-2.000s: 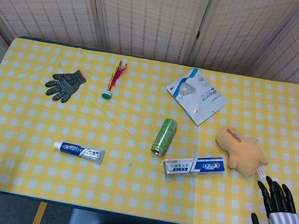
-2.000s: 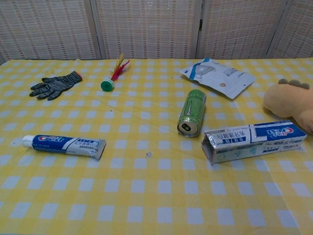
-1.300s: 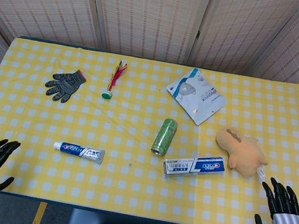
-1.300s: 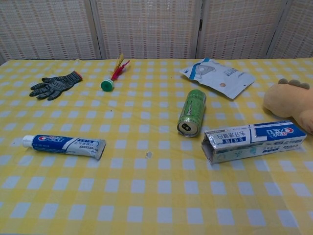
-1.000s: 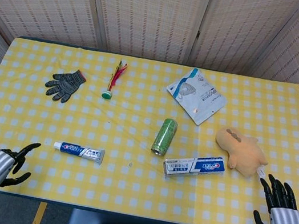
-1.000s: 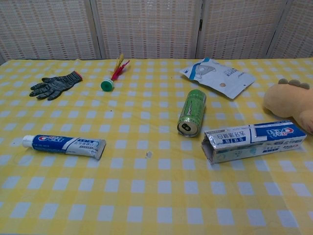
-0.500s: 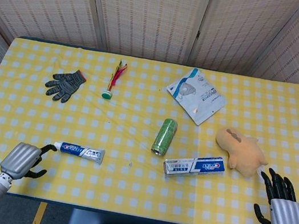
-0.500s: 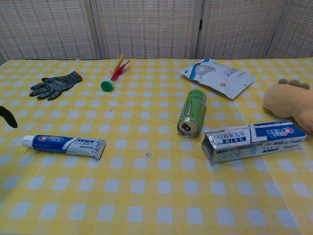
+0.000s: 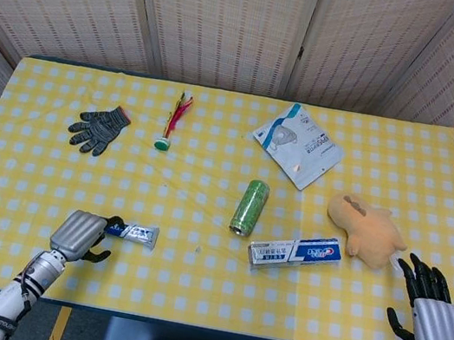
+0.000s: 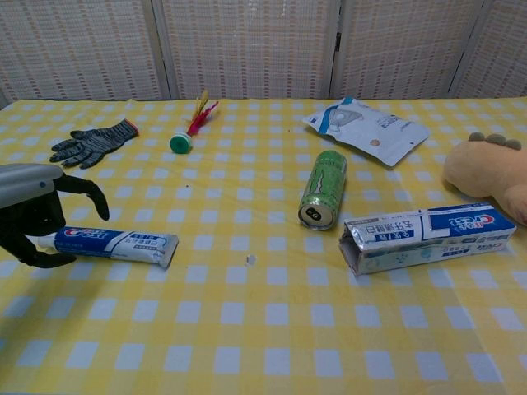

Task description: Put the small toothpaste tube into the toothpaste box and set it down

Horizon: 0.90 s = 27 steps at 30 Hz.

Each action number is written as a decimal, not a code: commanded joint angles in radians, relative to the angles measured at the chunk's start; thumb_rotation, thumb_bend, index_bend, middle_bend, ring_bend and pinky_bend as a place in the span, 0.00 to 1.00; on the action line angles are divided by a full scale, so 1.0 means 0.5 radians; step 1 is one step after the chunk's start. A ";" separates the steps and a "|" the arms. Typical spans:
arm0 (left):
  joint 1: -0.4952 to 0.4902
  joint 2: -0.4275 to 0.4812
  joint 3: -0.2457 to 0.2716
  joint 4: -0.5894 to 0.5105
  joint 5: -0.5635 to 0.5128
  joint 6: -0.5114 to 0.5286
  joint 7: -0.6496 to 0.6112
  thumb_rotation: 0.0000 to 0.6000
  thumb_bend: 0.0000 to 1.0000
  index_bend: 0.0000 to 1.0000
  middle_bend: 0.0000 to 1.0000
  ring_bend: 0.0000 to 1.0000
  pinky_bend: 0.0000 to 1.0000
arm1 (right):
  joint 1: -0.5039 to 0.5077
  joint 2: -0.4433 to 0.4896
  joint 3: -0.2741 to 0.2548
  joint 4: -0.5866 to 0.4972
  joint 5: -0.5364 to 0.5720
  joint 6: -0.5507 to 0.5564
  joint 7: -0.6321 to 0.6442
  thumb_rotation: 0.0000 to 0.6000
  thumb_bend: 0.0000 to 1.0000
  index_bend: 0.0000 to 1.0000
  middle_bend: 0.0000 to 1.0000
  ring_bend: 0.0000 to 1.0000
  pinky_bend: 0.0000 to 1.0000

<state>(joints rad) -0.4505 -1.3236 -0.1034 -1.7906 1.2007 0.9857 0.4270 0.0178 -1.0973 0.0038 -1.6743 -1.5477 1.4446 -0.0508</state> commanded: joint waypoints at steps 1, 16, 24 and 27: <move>-0.070 -0.082 -0.028 0.056 -0.117 -0.036 0.068 1.00 0.32 0.37 1.00 1.00 1.00 | -0.001 0.015 0.007 -0.005 0.013 0.007 0.021 1.00 0.39 0.00 0.00 0.00 0.00; -0.237 -0.295 0.004 0.243 -0.289 0.008 0.315 1.00 0.32 0.35 1.00 1.00 1.00 | 0.018 0.032 0.002 -0.007 0.049 -0.031 0.044 1.00 0.39 0.00 0.00 0.00 0.00; -0.303 -0.341 -0.005 0.316 -0.428 -0.024 0.343 1.00 0.32 0.35 1.00 1.00 1.00 | 0.034 0.029 0.009 -0.008 0.082 -0.059 0.032 1.00 0.39 0.00 0.00 0.00 0.00; -0.325 -0.349 0.000 0.332 -0.457 -0.035 0.347 1.00 0.32 0.35 1.00 1.00 1.00 | 0.042 0.025 0.014 -0.006 0.099 -0.073 0.026 1.00 0.39 0.00 0.00 0.00 0.00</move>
<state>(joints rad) -0.6114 -1.4967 -0.1041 -1.6265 0.9738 0.9695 0.5996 0.0381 -1.0843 0.0104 -1.6774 -1.4989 1.4087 -0.0372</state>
